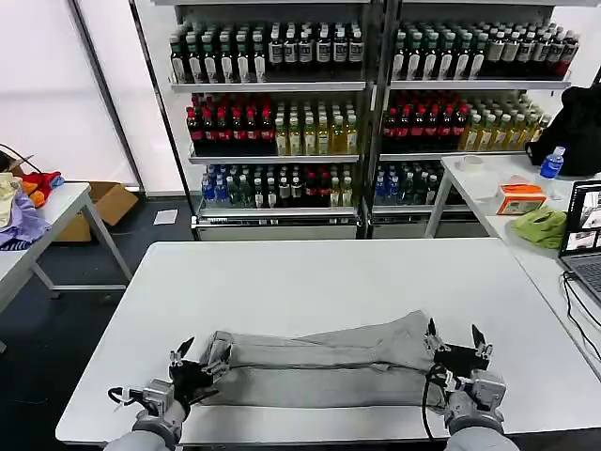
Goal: Fold and organize the clothes.
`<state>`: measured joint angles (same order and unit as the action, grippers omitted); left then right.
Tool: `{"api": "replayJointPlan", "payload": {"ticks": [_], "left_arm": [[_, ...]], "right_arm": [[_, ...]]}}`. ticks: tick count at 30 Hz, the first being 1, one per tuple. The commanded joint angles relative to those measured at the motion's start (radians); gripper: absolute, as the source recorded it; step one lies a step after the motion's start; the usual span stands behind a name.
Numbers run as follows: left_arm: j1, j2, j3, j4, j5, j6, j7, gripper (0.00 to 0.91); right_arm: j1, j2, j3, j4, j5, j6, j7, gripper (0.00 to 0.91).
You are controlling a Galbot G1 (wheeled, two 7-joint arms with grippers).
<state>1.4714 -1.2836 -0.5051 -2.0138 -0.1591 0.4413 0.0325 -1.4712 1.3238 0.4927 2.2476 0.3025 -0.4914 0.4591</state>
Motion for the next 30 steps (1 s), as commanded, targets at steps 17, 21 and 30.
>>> {"api": "replayJointPlan", "payload": {"ticks": [17,21,30], "left_arm": [[0.040,-0.056,-0.011,0.054,-0.045,0.011,0.019,0.010],[0.045,-0.056,-0.016,0.051,-0.051,0.005,0.026,0.010],[0.011,-0.039,-0.090,0.043,-0.133,-0.030,-0.002,0.000]], "right_arm": [[-0.008,-0.013,0.018,0.061,0.028,0.013,0.005,0.907],[-0.007,-0.013,0.018,0.063,0.028,0.012,0.005,0.907],[0.008,-0.019,0.016,0.077,0.026,0.005,0.011,0.907]]}}
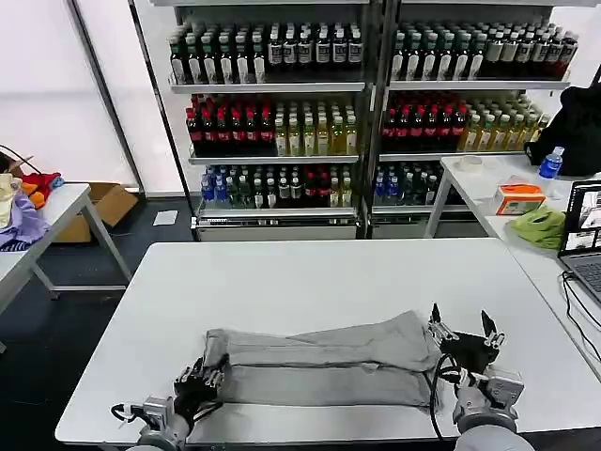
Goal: Fold and organize the clothes.
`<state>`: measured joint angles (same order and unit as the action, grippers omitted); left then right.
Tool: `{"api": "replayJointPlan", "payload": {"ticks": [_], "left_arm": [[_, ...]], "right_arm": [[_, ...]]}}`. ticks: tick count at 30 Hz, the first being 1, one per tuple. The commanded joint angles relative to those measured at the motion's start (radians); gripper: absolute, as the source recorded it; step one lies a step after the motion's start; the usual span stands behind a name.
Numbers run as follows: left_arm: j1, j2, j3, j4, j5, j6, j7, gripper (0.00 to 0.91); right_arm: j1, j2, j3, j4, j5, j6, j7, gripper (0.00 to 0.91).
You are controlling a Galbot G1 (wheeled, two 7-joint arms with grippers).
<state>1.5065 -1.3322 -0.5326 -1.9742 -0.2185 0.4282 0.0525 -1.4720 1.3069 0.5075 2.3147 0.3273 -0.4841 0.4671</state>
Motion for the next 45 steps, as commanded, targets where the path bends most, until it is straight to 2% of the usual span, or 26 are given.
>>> {"api": "replayJointPlan", "payload": {"ticks": [1,5,8,12,15,18,20,26,30,36,40,45], "left_arm": [[-0.028,0.018,-0.093,0.003,-0.096,-0.015,-0.032,0.000],[-0.016,0.050,-0.194,-0.004,-0.162,-0.019,-0.037,0.000],[-0.038,0.113,-0.313,-0.016,-0.208,-0.011,-0.042,0.000],[-0.074,0.279,-0.501,-0.013,-0.328,0.022,-0.061,0.000],[-0.080,0.364,-0.581,0.001,-0.381,0.042,-0.058,0.000],[-0.082,0.405,-0.609,0.002,-0.373,0.045,-0.057,0.000],[-0.079,0.405,-0.605,-0.013,-0.363,0.049,-0.058,0.000],[0.004,0.305,-0.469,-0.149,-0.232,0.037,-0.044,0.000],[0.052,0.236,-0.246,-0.212,-0.089,0.009,-0.030,0.000],[0.019,0.141,0.015,-0.207,0.006,0.016,-0.042,0.000],[-0.040,0.113,0.137,-0.159,0.028,0.040,-0.049,0.000],[-0.136,0.126,0.218,-0.097,0.002,0.070,-0.053,0.000]], "right_arm": [[0.014,-0.003,0.003,0.009,0.001,-0.003,0.004,0.907],[0.013,-0.005,0.003,0.011,0.004,-0.002,0.004,0.907],[0.012,-0.009,-0.010,0.014,0.002,0.000,0.005,0.907],[0.023,-0.006,-0.034,0.018,-0.002,-0.006,0.010,0.907],[0.028,-0.008,-0.043,0.021,-0.004,-0.009,0.011,0.907],[0.028,-0.012,-0.044,0.024,-0.003,-0.009,0.011,0.907],[0.029,-0.014,-0.043,0.025,-0.001,-0.009,0.012,0.907],[0.018,-0.014,-0.034,0.027,0.003,-0.005,0.012,0.907],[0.004,-0.010,-0.020,0.037,0.002,-0.004,0.012,0.907],[-0.033,0.001,0.008,0.049,0.001,0.002,0.012,0.907],[-0.050,0.007,0.032,0.057,0.001,0.004,0.011,0.907],[-0.088,0.014,0.047,0.081,0.011,0.000,0.001,0.907]]}}
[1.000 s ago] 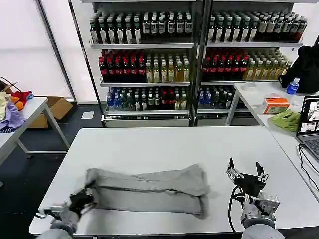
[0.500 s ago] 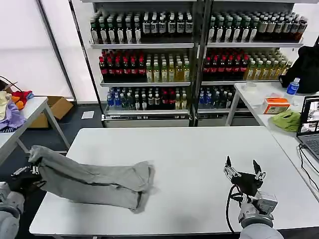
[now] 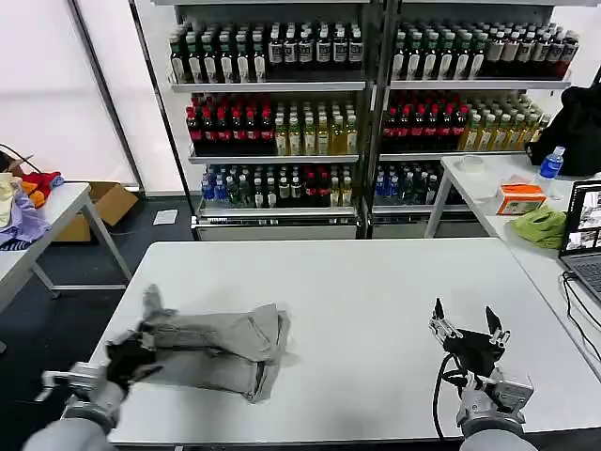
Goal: Fold and organize the clothes.
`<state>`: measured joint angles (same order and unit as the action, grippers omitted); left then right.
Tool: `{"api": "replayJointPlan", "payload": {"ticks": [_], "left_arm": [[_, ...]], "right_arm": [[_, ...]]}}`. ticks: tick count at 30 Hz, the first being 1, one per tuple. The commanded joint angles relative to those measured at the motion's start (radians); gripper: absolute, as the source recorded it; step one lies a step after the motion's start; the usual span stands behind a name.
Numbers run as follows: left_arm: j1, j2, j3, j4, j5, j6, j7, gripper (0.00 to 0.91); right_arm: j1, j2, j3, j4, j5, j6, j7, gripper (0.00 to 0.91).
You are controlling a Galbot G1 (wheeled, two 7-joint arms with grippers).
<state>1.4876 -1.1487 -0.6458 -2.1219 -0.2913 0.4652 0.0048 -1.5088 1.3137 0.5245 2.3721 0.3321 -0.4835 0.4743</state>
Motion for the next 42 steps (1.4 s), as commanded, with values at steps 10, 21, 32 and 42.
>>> {"api": "replayJointPlan", "payload": {"ticks": [10,21,32,42], "left_arm": [[-0.245,-0.038,0.464,0.084,0.024,0.065,-0.021,0.000],[-0.251,-0.003,0.498,0.146,0.033,0.053,-0.001,0.000],[-0.176,-0.032,0.519,0.132,0.025,-0.019,0.005,0.907],[-0.050,-0.110,0.509,-0.112,-0.291,0.027,-0.051,0.907]], "right_arm": [[-0.065,0.051,0.040,0.001,-0.015,-0.001,0.002,0.907],[-0.076,0.071,0.046,-0.004,-0.015,0.002,0.005,0.907],[-0.066,0.067,0.022,-0.029,-0.012,0.004,0.006,0.907],[-0.044,0.039,0.011,-0.042,0.022,-0.004,0.029,0.907]]}}
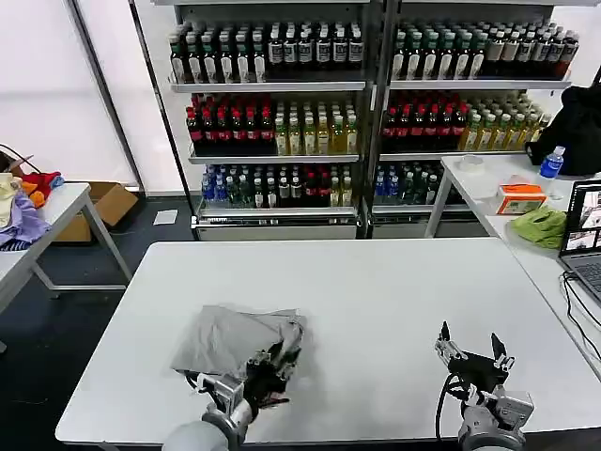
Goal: Fold and organize the clothes.
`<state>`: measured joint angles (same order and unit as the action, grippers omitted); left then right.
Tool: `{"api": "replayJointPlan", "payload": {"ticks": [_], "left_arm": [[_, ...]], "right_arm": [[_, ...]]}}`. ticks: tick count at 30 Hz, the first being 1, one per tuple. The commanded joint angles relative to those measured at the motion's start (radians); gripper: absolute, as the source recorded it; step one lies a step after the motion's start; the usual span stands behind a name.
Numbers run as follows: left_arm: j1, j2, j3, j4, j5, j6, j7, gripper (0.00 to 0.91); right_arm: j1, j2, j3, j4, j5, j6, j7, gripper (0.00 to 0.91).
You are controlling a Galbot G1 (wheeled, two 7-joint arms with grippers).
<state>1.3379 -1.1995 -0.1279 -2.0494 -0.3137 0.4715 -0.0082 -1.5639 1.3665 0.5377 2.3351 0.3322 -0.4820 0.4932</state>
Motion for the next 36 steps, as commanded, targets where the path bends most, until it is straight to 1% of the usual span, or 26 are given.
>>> {"api": "replayJointPlan", "payload": {"ticks": [1,3,6,10,14,16,19,24,36], "left_arm": [[0.087,-0.066,-0.021,-0.192,-0.291,0.021,-0.044,0.907],[0.054,-0.073,-0.087,-0.225,-0.386,0.038,-0.082,0.907],[0.007,-0.062,-0.199,-0.241,-0.418,0.042,-0.107,0.907],[-0.068,-0.009,-0.335,-0.162,-0.391,0.038,-0.134,0.907],[-0.121,0.038,-0.410,0.012,-0.305,0.015,-0.123,0.907],[-0.125,0.048,-0.418,0.077,-0.225,0.000,-0.100,0.907],[-0.126,0.033,-0.420,0.127,-0.139,-0.013,-0.066,0.907],[-0.118,0.017,-0.405,0.183,-0.102,-0.015,-0.036,0.907],[-0.088,0.008,-0.376,0.214,-0.066,-0.009,0.019,0.907]], "right_arm": [[0.013,-0.015,-0.002,-0.005,0.025,-0.007,0.011,0.907],[0.020,-0.021,-0.008,-0.012,0.029,-0.007,0.011,0.907],[0.029,-0.024,-0.021,-0.028,0.032,-0.006,0.013,0.907],[0.042,-0.026,-0.043,-0.040,0.031,-0.004,0.013,0.907],[0.059,-0.028,-0.060,-0.051,0.031,-0.005,0.013,0.907],[0.068,-0.028,-0.068,-0.056,0.032,-0.006,0.012,0.907],[0.072,-0.029,-0.070,-0.062,0.034,-0.005,0.011,0.907],[0.069,-0.035,-0.062,-0.061,0.044,-0.004,0.012,0.907],[0.063,-0.031,-0.057,-0.055,0.045,-0.006,0.013,0.907]]}}
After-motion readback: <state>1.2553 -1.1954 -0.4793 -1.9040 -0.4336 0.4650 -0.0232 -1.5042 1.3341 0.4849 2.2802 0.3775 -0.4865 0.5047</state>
